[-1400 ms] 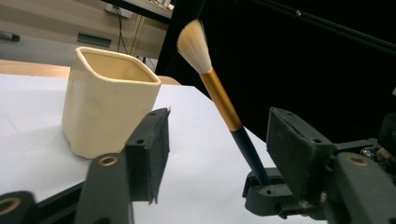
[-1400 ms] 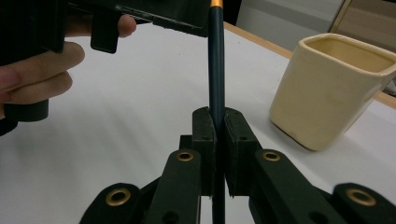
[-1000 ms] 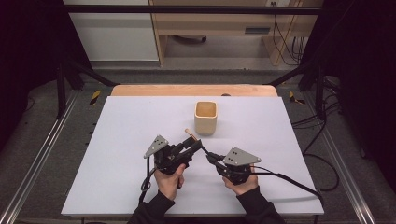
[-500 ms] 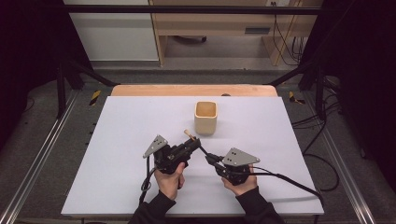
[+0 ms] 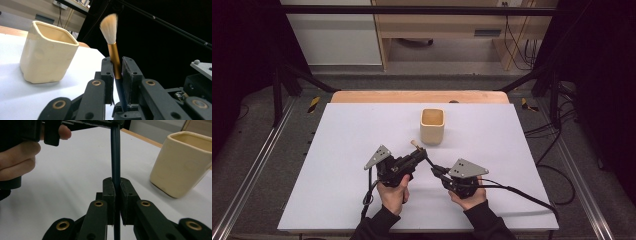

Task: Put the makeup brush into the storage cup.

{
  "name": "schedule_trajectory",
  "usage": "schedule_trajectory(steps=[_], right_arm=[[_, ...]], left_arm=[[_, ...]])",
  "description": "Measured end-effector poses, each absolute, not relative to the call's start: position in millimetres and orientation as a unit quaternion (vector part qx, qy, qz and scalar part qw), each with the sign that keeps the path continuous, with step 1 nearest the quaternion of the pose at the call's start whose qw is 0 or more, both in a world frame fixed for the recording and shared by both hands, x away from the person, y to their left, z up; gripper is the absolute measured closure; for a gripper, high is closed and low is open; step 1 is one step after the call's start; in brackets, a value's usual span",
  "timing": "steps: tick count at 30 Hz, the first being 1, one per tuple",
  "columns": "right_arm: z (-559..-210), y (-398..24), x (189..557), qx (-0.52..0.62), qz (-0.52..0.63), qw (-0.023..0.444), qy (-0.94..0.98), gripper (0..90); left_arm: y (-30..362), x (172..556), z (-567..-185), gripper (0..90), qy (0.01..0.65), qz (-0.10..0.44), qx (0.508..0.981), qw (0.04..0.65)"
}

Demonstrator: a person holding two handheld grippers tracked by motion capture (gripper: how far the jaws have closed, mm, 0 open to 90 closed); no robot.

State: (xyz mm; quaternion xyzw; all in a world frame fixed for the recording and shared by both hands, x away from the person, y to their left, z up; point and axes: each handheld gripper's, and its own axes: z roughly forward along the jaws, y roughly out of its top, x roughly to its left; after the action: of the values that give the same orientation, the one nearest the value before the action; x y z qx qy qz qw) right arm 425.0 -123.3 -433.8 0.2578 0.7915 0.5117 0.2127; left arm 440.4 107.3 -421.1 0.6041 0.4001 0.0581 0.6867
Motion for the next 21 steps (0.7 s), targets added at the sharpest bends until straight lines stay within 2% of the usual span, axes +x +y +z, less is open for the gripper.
schedule_trajectory(steps=[17,19,21], right_arm=[[-435.3,-122.7,425.9,0.27,0.503,0.207,0.795,82.7],[-435.2,-122.7,425.8,0.27,0.502,0.207,0.795,81.7],[-434.7,-122.9,426.5,0.273,0.503,0.2,0.795,74.8]], left_arm=[[102.2,436.3,-417.7,83.4,0.38,0.063,0.619,0.684],[101.7,436.3,-417.3,83.5,0.38,0.066,0.621,0.683],[101.2,437.3,-416.5,83.5,0.378,0.073,0.627,0.678]])
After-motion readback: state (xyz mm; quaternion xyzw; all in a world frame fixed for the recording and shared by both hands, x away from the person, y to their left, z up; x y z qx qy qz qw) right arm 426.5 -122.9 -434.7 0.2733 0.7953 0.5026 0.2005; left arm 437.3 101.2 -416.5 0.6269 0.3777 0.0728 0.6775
